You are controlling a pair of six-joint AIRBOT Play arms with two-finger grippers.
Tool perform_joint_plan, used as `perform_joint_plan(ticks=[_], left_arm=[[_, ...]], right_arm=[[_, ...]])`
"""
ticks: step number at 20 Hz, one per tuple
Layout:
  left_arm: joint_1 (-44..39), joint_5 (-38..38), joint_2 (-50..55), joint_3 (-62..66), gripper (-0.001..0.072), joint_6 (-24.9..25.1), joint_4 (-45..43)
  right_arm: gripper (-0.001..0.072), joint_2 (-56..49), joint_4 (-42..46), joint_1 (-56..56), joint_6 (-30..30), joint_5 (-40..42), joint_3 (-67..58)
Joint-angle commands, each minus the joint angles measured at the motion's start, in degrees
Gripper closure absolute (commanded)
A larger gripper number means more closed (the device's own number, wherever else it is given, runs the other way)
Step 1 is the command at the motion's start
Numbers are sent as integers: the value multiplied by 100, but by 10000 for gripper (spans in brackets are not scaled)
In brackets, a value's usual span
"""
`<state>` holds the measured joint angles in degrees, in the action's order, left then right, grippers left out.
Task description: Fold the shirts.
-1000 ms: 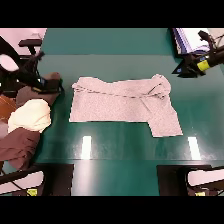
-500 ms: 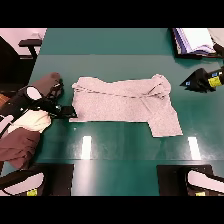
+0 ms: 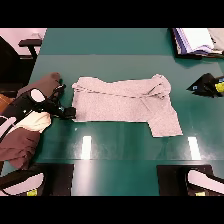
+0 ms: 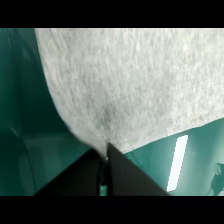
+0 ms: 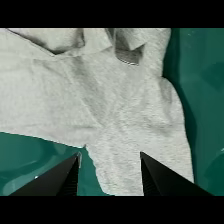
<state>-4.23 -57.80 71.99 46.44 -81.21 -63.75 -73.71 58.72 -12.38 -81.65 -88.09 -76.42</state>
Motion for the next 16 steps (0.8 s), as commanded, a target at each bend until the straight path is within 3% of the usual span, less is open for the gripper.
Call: perform_joint_plan(ticks=[1,4,6,12,14,16], left_arm=[[-2,-70,-31,254,687,-42,0],[-2,-341,-63,706,687,-37,0],[-2,-439,-63,933,687,-37,0],[-2,-413,-63,1029,687,-133,20],[-2,-415,-63,1029,687,-133,20],[-2,-424,-63,1029,687,-133,17]], right_arm=[[278,-219,752,-55,13,-142,11],[266,-811,721,-48,114,-22,9],[184,-1276,684,35,140,245,9],[189,-2328,-70,656,601,876,4],[255,-2476,-57,953,713,999,2],[455,-2509,4,1172,809,1178,2]])
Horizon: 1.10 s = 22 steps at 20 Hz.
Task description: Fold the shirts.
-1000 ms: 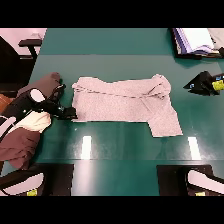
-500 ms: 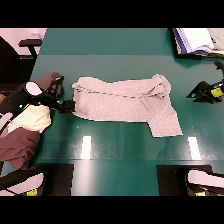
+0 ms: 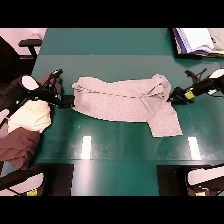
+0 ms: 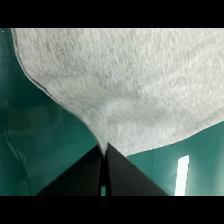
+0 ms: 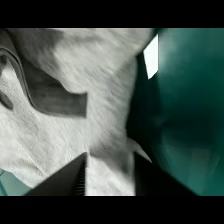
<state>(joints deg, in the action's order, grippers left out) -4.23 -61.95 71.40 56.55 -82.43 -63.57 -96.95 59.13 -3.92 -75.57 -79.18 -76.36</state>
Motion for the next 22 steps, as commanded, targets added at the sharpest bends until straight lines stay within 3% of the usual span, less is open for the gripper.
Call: perform_joint_plan(ticks=[1,2,7,11,15,18,22], left_arm=[[-2,-24,-4,24,687,-11,0],[-2,-83,-7,85,688,-11,-9],[-2,-162,-1110,1325,688,-31,-420],[-2,-74,-2184,3401,688,-33,-776],[-2,-212,-2450,5536,689,-173,-802],[-2,-164,-2452,6382,689,-282,-800],[-2,-146,-2420,6511,689,-286,-826]], right_arm=[[666,-168,-46,385,271,321,-35],[699,-131,-46,396,280,284,-129],[700,1169,-68,101,269,-87,-1316],[700,2594,-68,-289,118,-186,-2861],[700,3615,-63,-619,-168,-184,-4105],[701,4249,-59,-957,-404,-192,-4301],[702,4741,-68,-1672,-549,-267,-4083]])
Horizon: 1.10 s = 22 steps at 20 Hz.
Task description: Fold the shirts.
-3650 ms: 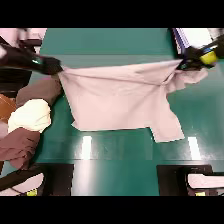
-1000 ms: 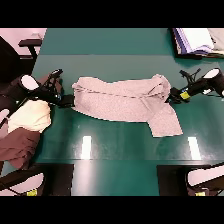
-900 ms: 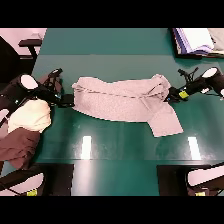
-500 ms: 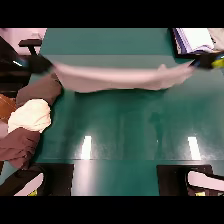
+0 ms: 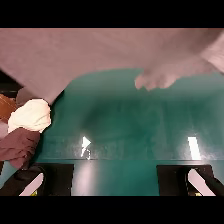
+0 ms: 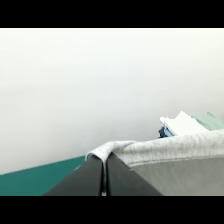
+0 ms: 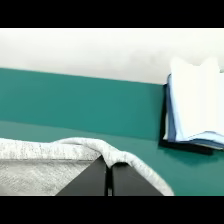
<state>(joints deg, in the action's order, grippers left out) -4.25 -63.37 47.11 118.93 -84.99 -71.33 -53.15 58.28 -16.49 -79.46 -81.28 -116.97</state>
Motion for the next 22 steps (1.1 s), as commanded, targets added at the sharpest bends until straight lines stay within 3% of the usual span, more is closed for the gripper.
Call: perform_joint_plan(ticks=[1,7,10,13,17,22], left_arm=[[0,-103,42,101,689,-33,-70],[0,-872,1099,-1851,688,-61,-179],[0,-931,2090,-2721,688,-66,-68],[0,-885,3230,-3110,687,-48,-33],[0,101,4271,-3077,687,4,-28],[94,1351,4516,-2811,688,-9,-13]], right_arm=[[702,345,15,-498,-216,-85,-20],[702,-1016,61,321,-809,-1119,332],[702,-2055,844,1067,-1058,-1650,1193],[702,-3071,920,1392,-1045,-1416,1961],[702,-4280,754,1401,-798,-640,1849],[702,-5158,734,1355,-710,-114,273]])
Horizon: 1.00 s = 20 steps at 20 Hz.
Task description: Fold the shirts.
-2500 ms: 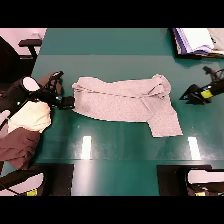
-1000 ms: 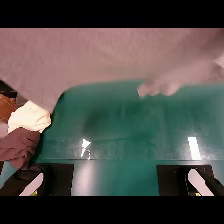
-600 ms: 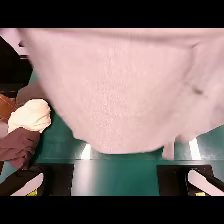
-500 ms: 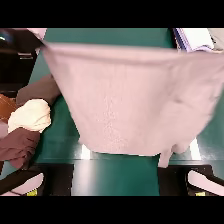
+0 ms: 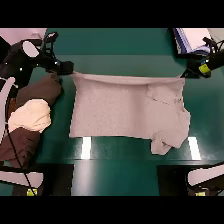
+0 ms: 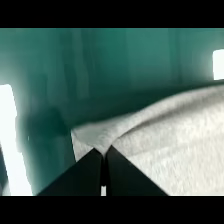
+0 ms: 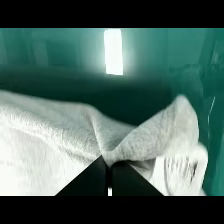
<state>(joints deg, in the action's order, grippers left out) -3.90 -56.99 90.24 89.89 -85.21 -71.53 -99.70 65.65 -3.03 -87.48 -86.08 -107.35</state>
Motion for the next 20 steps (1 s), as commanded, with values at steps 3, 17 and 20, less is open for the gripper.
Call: perform_joint_plan(ticks=[3,17,20], left_arm=[[192,258,192,243,687,15,13],[181,-901,116,-1405,220,562,619],[181,-1270,-367,-1408,210,551,225]], right_arm=[[702,-476,57,11,162,472,-918],[326,1335,1029,256,81,1213,2994],[296,1766,820,55,238,826,2855]])
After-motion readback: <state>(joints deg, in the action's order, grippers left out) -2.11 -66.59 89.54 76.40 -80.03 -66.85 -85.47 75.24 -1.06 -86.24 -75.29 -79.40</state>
